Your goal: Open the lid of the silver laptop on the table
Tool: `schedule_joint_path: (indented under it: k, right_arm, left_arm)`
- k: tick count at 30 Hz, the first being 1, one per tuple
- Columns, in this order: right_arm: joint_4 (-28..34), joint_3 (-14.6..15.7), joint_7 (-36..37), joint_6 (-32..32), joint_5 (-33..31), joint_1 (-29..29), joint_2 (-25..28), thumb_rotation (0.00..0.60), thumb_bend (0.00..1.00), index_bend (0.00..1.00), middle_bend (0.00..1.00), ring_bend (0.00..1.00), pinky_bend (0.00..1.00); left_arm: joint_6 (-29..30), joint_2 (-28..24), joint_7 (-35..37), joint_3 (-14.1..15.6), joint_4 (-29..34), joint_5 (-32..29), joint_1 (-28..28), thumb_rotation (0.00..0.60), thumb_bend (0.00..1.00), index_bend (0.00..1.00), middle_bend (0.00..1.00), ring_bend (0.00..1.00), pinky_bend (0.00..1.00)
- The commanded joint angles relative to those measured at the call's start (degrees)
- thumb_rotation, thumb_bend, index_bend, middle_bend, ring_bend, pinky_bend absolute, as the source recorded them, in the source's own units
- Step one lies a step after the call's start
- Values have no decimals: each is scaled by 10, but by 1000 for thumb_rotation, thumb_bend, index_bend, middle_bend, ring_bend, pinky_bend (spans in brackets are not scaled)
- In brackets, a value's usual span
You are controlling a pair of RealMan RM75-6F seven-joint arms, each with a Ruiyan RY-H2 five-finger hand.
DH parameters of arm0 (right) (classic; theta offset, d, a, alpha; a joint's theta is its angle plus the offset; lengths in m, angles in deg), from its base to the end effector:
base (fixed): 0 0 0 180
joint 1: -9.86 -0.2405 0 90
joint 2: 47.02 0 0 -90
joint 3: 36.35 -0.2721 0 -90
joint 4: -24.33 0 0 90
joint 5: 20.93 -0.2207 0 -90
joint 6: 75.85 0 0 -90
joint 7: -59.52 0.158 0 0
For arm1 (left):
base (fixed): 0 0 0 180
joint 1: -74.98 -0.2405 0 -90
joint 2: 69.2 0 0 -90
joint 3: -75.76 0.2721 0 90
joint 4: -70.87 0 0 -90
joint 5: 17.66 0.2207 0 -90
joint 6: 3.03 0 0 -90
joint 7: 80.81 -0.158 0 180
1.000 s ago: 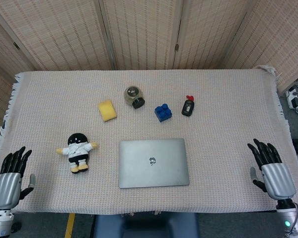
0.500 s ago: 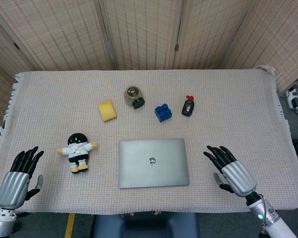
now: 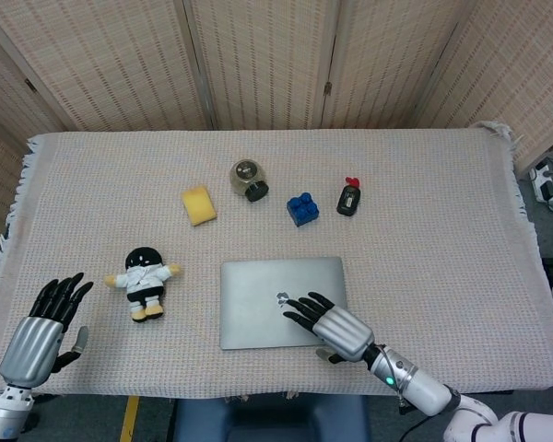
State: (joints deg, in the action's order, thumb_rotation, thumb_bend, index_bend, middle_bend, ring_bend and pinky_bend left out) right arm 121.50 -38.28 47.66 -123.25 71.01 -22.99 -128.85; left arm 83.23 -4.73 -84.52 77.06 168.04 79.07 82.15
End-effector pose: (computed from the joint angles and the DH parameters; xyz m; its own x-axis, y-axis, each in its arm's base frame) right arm -0.1583 -0.2535 -0.0444 0.5461 -0.3969 0.7377 -0.7219 -0.6698 0.1740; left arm -0.2810 0.1879 0.1296 0.3882 0.0315 0.9210 0.8988 -0.2338 -0.3708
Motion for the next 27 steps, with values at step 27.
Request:
schedule_joint_path:
  k: [27]
  right_arm:
    - [-113, -29, -131, 58, -123, -105, -157, 593, 305, 0, 0, 0, 0]
  left_arm:
    - [-13, 16, 19, 5, -26, -3, 9, 600, 622, 32, 6, 0, 0]
